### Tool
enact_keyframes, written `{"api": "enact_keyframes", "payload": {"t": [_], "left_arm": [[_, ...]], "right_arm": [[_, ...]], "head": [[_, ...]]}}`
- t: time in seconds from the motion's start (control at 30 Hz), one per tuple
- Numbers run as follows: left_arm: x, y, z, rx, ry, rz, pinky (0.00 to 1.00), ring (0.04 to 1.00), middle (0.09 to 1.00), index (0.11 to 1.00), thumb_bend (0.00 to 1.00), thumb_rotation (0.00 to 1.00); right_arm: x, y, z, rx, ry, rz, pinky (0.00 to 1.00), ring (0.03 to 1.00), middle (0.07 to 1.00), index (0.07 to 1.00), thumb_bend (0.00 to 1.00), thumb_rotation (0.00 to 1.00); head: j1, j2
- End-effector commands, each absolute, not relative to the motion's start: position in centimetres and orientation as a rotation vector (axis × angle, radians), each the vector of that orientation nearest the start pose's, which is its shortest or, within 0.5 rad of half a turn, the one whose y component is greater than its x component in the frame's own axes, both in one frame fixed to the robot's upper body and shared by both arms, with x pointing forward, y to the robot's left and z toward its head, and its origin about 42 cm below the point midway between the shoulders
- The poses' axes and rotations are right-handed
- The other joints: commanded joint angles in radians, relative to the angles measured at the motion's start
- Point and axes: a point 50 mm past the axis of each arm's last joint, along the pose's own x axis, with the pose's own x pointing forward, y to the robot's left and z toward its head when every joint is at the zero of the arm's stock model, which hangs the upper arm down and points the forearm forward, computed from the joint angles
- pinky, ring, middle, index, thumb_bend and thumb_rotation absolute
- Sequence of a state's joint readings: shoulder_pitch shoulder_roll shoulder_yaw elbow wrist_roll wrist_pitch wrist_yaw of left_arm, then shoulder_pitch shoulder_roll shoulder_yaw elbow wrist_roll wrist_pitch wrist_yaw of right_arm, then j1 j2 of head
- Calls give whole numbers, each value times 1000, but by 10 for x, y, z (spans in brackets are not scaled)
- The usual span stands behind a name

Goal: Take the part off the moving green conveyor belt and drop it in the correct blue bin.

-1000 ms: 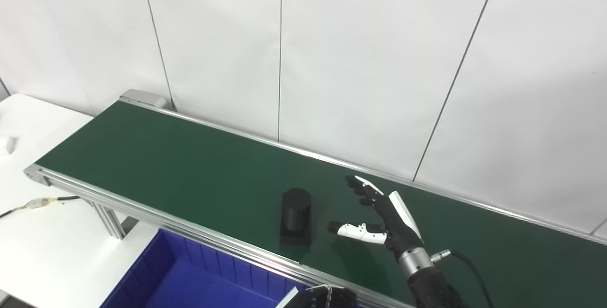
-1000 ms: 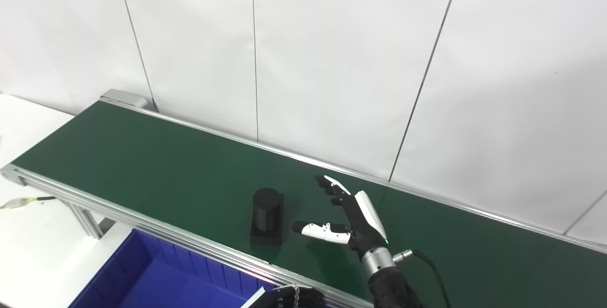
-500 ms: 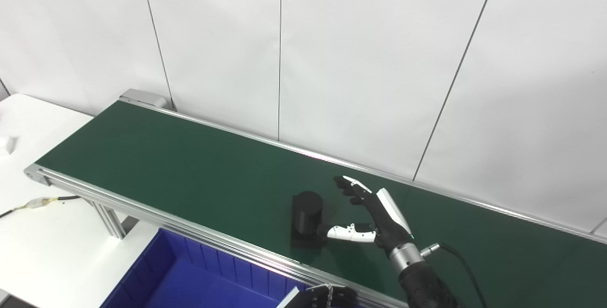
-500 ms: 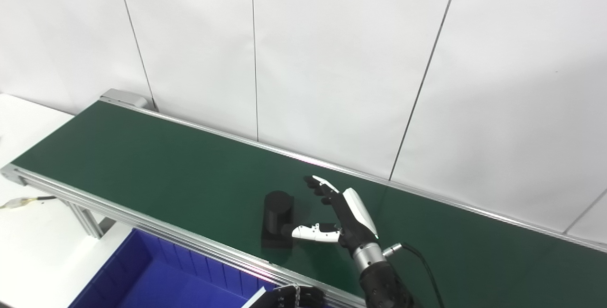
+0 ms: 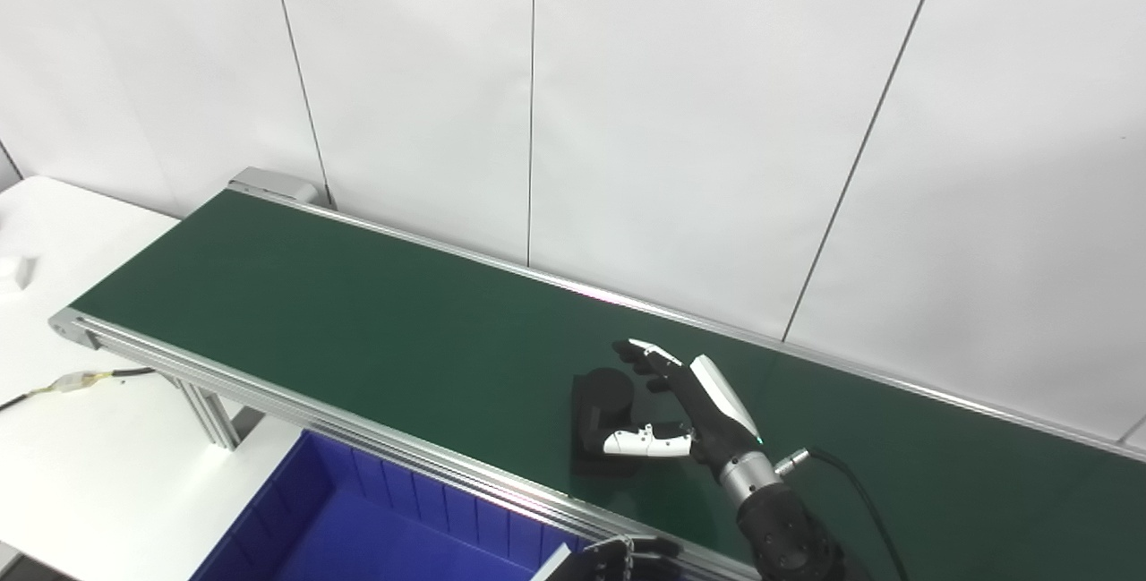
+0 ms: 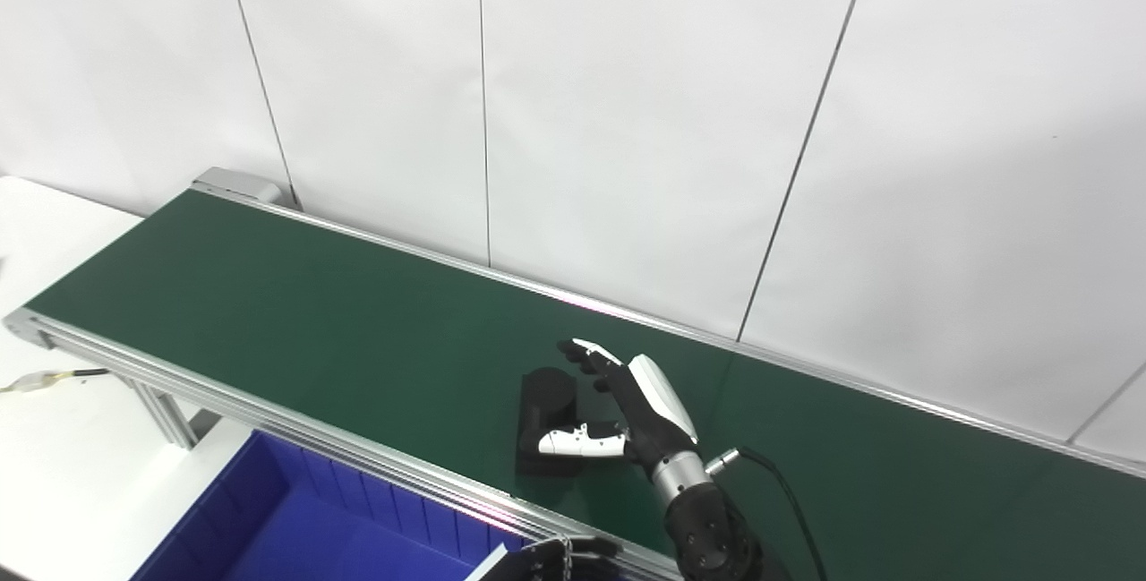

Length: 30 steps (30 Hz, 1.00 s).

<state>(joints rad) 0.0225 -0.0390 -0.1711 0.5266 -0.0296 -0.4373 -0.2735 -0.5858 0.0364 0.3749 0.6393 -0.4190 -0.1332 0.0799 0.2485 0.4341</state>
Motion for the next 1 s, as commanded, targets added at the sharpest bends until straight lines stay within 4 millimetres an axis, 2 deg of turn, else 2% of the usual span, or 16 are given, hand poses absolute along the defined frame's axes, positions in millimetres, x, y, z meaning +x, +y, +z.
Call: {"api": "enact_keyframes", "payload": {"t": [0.0,0.1,0.13,0.17,0.23,0.33,0.37,0.4,0.43,0.53,0.97], "left_arm": [[241,127,-2,-90,32,-437,709,789,822,865,995,334],[241,127,-1,-92,27,-436,708,788,821,867,999,340],[241,127,-1,-92,24,-435,708,785,819,865,999,343],[240,127,-1,-96,23,-435,708,783,817,865,996,342],[240,127,0,-102,21,-435,709,783,817,866,992,337],[239,128,1,-112,23,-433,718,787,818,864,998,339],[238,128,1,-114,24,-433,721,790,818,866,996,343],[238,129,1,-115,24,-434,723,792,820,867,995,346],[238,129,1,-111,23,-434,723,792,820,867,995,347],[237,130,0,-102,23,-433,724,796,826,870,1000,390],[234,132,-1,-100,29,-431,767,825,846,885,1000,467]], "right_arm": [[432,-38,150,-593,-262,610,804,859,858,855,841,335],[432,-39,147,-582,-264,598,800,849,848,846,834,288],[432,-40,146,-579,-271,588,776,830,834,833,822,248],[432,-40,145,-574,-279,574,734,796,809,807,802,166],[431,-41,143,-557,-300,550,698,770,792,789,787,102],[430,-43,142,-496,-328,504,579,665,720,718,767,10],[430,-43,142,-478,-340,485,520,547,668,666,620,4],[430,-43,142,-468,-348,472,404,479,588,617,529,0],[430,-43,142,-467,-360,451,396,474,582,613,522,0],[431,-44,145,-466,-384,417,374,451,527,515,500,0],[432,-44,155,-457,-408,383,365,451,524,509,498,0]], "head": [[-1,4],[-4,10],[-5,12],[-5,12],[-12,21],[-17,25],[-23,29],[-24,30],[-30,33],[-37,39],[-56,61]]}}
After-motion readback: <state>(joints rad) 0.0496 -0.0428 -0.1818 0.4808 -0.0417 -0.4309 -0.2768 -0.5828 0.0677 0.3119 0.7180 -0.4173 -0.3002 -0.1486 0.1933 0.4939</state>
